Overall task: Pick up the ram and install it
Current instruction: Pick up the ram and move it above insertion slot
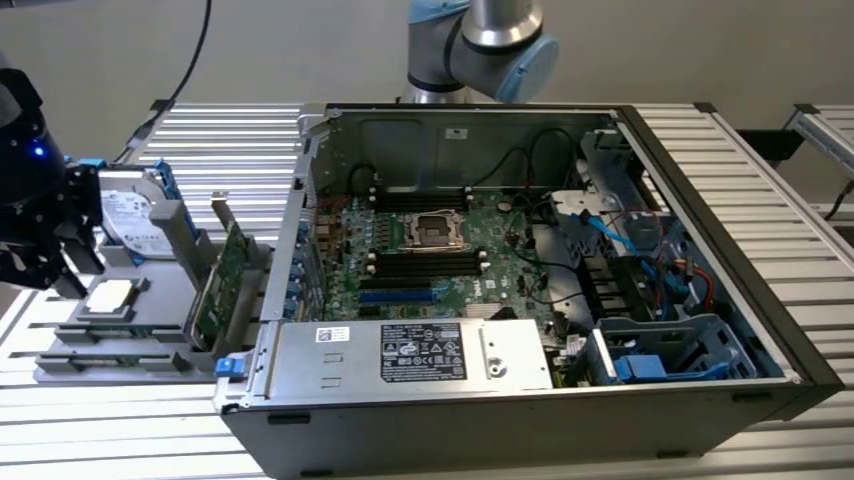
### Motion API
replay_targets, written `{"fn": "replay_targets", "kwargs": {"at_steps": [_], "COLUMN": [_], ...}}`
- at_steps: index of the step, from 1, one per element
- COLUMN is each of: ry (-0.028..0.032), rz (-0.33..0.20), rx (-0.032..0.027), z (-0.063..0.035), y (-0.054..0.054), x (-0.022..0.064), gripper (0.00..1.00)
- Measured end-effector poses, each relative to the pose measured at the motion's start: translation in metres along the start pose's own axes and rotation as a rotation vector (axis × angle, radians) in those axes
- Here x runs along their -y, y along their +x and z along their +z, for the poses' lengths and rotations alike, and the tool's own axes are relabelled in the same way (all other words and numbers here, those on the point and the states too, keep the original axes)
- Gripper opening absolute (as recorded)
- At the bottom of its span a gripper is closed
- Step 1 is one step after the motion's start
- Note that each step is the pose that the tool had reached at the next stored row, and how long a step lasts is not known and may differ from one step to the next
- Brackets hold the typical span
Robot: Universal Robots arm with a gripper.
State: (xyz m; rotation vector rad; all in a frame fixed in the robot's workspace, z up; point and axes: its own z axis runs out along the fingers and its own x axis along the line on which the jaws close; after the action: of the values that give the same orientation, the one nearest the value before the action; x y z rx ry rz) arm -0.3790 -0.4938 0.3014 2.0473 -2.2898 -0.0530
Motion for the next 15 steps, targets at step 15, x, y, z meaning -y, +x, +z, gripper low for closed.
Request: {"fn": "replay_targets", "kwargs": {"at_steps": [15], "ry": [0.0096], "rz": [-0.075], "rx": [0.005], "z": [0.025], "y": [0.01], "x": [-0.0067], "gripper": [0.36]}}
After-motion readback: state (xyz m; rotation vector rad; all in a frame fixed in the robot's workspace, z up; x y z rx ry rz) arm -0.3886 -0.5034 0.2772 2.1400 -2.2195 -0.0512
